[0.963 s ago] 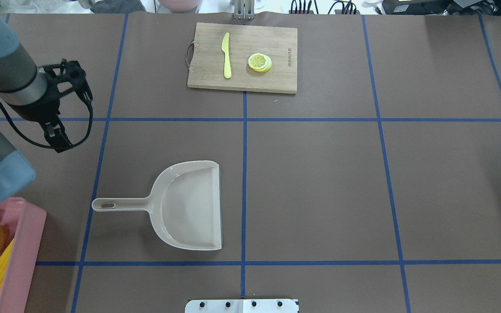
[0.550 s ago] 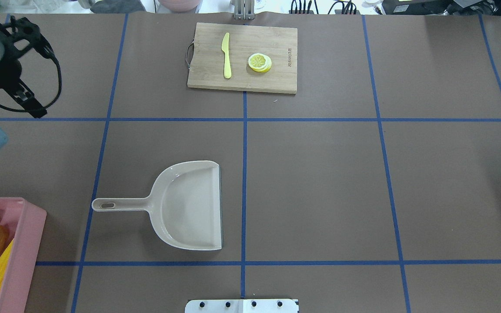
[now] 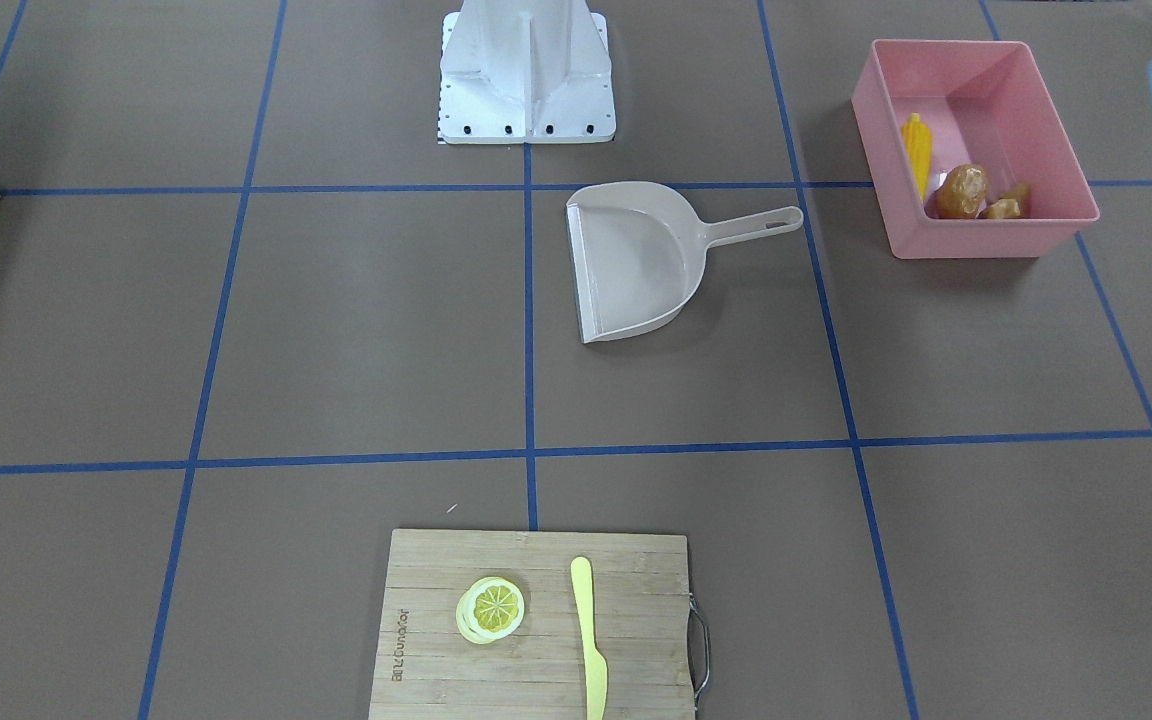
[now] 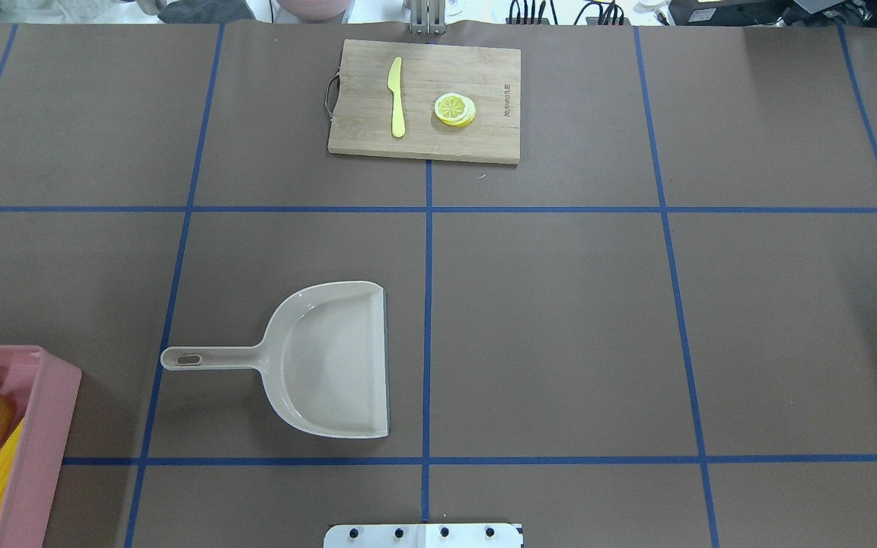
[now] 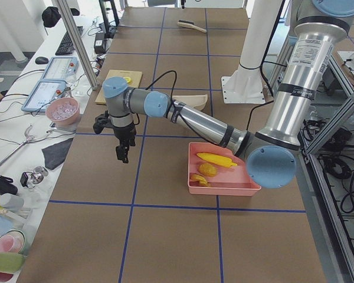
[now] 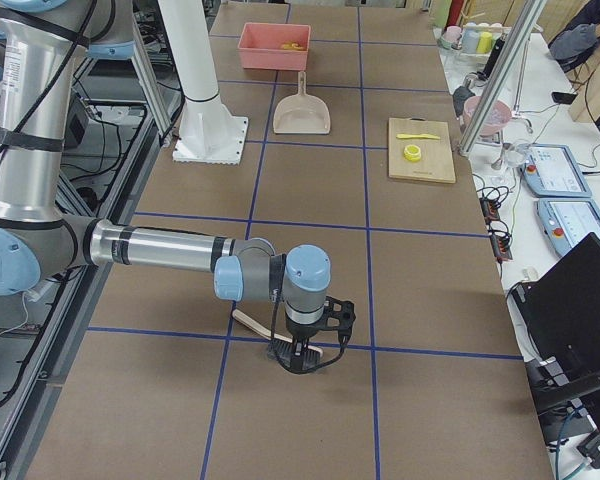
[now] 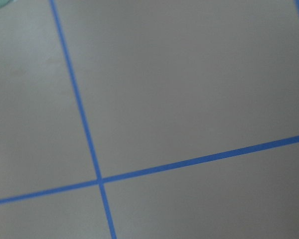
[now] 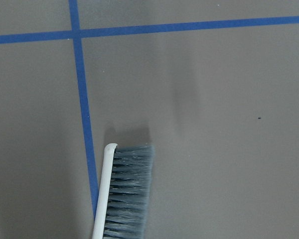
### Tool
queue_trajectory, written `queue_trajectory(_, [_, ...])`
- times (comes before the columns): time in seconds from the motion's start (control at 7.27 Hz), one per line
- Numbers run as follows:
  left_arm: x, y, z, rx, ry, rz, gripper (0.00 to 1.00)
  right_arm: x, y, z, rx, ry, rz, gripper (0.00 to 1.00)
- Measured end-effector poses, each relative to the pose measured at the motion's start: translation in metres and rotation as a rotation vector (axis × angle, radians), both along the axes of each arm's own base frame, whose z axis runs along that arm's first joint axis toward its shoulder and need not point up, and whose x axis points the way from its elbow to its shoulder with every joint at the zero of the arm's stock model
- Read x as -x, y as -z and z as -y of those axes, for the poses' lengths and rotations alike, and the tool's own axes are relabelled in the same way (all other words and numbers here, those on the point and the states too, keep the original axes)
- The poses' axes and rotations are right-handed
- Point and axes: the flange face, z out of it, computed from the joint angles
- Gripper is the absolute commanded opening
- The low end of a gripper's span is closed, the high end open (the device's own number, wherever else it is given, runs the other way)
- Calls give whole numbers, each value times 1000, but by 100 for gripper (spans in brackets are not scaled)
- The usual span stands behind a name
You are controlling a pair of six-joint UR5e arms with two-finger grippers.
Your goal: Sweep and dump trash into bin
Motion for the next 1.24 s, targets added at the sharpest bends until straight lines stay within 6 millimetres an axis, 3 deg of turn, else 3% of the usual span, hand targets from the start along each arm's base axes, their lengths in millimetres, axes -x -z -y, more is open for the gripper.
queue_trajectory(0.28, [56,-51,-22,109,106,-11,98,0,-1,0,1,0,-2,100])
queue_trajectory(0.41, [67,-75,-39,125,112,-32,99,0,-1,0,1,0,-4,100])
queue_trajectory(0.69, [67,-135,-92,65,94,-103,99,0,-1,0,2,0,-4,100])
queue_trajectory(0.83, [66,-145,-110,26,92,-119,99,0,-2,0,4,0,-4,100])
queue_trajectory(1.24, [65,-152,-126,26,90,-129,99,0,-4,-1,7,0,-4,100])
